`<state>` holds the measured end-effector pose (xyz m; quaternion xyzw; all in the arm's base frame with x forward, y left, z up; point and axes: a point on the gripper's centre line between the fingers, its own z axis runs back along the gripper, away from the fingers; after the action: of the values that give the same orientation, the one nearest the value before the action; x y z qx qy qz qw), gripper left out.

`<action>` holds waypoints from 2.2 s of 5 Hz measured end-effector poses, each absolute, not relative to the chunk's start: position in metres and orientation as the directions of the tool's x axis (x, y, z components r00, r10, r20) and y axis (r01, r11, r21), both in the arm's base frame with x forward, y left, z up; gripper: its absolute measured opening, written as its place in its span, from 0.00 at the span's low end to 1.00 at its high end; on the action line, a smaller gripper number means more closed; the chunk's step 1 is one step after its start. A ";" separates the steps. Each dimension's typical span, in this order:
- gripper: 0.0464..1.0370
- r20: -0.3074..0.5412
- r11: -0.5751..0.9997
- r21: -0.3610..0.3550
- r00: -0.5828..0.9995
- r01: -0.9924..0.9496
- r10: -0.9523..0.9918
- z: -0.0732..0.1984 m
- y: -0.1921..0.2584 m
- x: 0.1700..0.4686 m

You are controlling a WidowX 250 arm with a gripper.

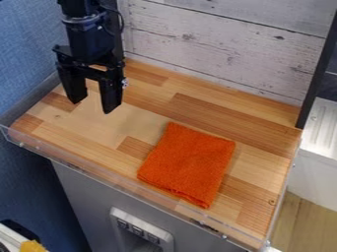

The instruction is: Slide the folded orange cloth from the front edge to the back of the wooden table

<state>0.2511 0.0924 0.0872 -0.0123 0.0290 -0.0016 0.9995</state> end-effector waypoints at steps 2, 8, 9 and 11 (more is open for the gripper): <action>0.96 -0.061 0.988 -0.002 0.986 -0.153 0.153 0.081 0.062 0.257; 0.66 0.039 0.824 0.004 0.824 -0.566 0.566 0.079 -0.034 0.288; 0.35 0.031 0.812 0.007 0.811 -0.584 0.584 0.061 -0.043 0.287; 0.02 0.008 0.800 0.021 0.800 -0.600 0.600 0.028 -0.055 0.282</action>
<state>0.2824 -0.0551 0.0284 0.0114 -0.0005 0.3160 0.9487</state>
